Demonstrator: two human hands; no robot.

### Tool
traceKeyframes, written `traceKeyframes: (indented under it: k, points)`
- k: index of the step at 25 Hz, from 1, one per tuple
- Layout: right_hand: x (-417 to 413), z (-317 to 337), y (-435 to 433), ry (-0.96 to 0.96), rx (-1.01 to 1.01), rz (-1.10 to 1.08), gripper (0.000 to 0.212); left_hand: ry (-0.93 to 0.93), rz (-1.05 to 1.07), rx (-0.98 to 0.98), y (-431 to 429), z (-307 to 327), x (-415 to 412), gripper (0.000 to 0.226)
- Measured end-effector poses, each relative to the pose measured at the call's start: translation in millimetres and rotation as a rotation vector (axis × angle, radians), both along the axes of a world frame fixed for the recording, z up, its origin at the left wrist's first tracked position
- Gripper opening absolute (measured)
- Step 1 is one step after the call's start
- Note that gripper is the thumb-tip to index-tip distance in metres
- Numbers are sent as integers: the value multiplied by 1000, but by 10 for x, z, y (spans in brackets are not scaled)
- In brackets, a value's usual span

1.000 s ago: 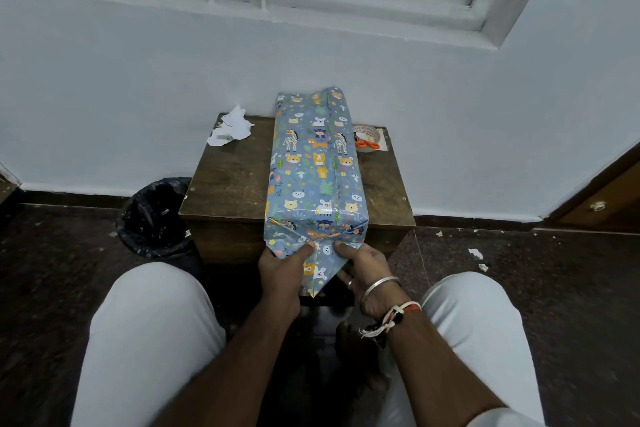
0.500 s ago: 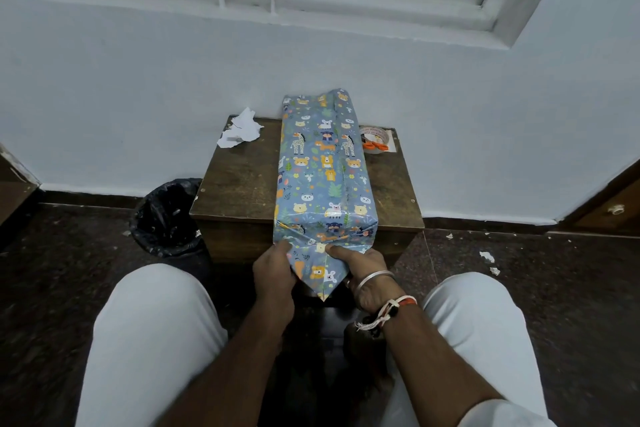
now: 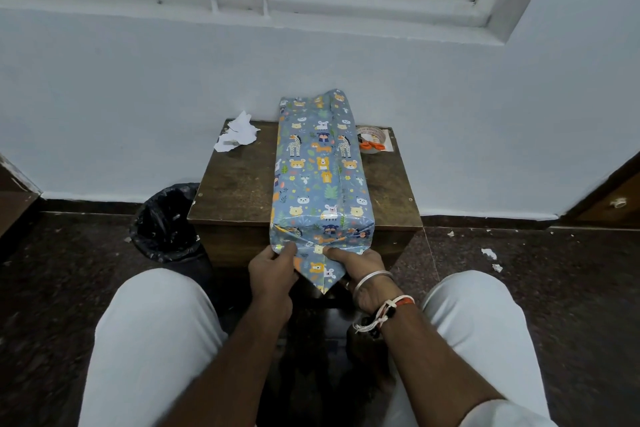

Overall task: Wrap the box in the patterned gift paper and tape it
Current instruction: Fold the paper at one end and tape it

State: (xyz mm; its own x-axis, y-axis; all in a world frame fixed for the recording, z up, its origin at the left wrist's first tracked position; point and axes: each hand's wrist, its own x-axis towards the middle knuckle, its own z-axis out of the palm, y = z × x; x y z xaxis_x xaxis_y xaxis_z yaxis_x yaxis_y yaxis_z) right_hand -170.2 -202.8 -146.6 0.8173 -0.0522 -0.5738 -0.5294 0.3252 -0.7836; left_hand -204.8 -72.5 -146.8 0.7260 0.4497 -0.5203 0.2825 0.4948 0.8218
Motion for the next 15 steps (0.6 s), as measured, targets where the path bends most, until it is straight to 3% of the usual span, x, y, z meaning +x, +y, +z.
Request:
traceKeyframes:
  k: [9, 15]
  points:
    - [2, 10, -7, 17, -23, 4, 23, 35, -28, -108, 19, 70, 55, 19]
    - [-31, 21, -7, 17, -51, 3, 24, 4, 1, -55, -53, 53, 61, 21]
